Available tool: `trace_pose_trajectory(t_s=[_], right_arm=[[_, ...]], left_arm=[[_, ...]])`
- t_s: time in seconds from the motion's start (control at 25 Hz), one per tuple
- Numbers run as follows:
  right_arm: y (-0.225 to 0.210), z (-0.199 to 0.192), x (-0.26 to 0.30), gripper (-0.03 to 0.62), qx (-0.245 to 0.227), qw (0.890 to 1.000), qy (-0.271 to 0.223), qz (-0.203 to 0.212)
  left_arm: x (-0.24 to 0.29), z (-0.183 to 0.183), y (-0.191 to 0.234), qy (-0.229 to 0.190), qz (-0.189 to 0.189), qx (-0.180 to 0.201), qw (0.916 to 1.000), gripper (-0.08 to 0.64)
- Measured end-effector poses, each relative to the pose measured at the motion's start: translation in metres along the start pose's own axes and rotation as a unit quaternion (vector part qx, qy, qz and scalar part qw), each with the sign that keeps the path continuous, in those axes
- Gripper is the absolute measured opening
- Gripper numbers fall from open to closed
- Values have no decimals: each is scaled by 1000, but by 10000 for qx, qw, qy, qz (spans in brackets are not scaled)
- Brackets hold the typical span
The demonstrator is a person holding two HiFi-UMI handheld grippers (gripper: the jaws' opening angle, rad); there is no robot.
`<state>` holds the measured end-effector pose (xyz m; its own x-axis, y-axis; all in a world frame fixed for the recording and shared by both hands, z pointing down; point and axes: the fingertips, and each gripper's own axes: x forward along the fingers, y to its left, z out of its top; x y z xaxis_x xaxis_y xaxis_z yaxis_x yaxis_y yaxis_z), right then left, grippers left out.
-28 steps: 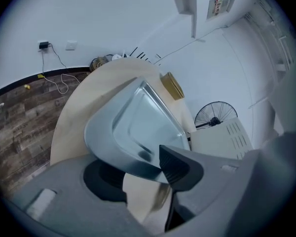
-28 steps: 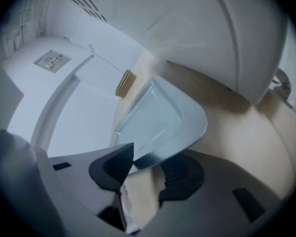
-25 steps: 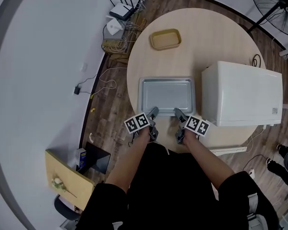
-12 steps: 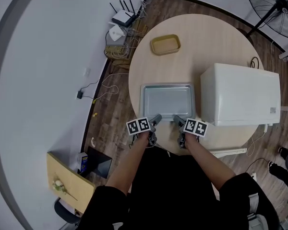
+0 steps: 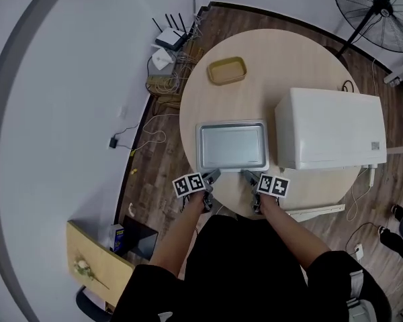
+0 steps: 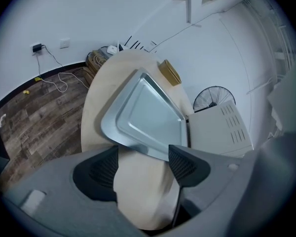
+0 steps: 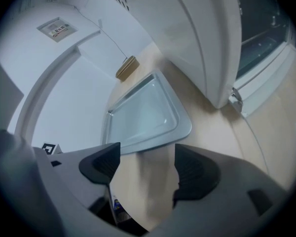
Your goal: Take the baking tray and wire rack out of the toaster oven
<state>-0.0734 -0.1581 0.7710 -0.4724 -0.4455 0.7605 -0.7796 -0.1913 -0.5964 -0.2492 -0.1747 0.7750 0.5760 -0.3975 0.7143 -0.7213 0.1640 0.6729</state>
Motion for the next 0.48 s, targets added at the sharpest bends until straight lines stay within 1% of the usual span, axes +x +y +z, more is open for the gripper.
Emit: trace_pose_trajectory(t_s=[0.16, 0.28, 0.4, 0.48], right_arm=[[-3, -4, -13, 327, -253, 9995, -202, 20], [3, -8, -26, 327, -554, 9977, -393, 78], [12, -13, -47, 327, -850, 9940, -655, 214], [18, -17, -63, 325, -979, 9907, -897, 295]], left_arm=[[-15, -3, -4, -255, -113, 47, 9996, 302], [-34, -11, -5, -450, -199, 81, 9988, 302], [-59, -25, -13, -749, -298, 138, 9967, 301], [-79, -35, -19, -1008, -291, 267, 9941, 301]])
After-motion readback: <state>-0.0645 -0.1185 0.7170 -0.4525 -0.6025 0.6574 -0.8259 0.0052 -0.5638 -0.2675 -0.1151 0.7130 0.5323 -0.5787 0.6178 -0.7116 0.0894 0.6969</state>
